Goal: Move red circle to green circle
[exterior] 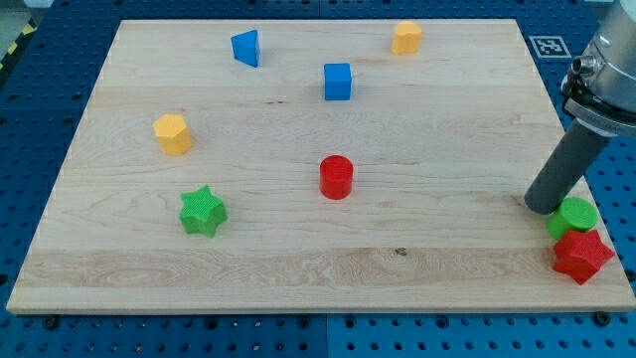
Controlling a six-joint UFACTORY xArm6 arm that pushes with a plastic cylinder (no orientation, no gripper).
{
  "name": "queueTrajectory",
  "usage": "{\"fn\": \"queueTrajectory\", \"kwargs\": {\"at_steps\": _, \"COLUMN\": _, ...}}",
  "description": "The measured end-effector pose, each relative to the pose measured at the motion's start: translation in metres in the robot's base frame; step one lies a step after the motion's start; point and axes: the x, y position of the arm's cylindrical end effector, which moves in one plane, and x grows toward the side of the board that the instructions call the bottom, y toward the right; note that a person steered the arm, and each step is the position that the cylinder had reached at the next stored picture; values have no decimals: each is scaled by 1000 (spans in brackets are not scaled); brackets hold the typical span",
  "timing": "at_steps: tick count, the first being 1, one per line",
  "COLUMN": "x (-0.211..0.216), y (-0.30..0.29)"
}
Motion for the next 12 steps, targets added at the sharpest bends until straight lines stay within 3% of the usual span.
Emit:
{"fn": "queueTrajectory", "kwargs": {"at_steps": 1, "x": -30, "y": -22}}
{"fn": "queueTrajectory", "kwargs": {"at_steps": 3, "x": -81, "y": -150}}
{"fn": "queueTrajectory", "kwargs": {"at_steps": 5, "x": -75, "y": -297}}
{"fn": "queueTrajectory", "kwargs": {"at_steps": 6, "x": -24, "y": -285}}
{"fn": "queueTrajectory", "kwargs": {"at_steps": 7, "x": -14, "y": -263}}
{"fn": "queueTrajectory", "kwargs": {"at_steps": 8, "x": -35, "y": -253}}
{"fn": "queueTrajectory", "kwargs": {"at_steps": 12, "x": -25, "y": -148}}
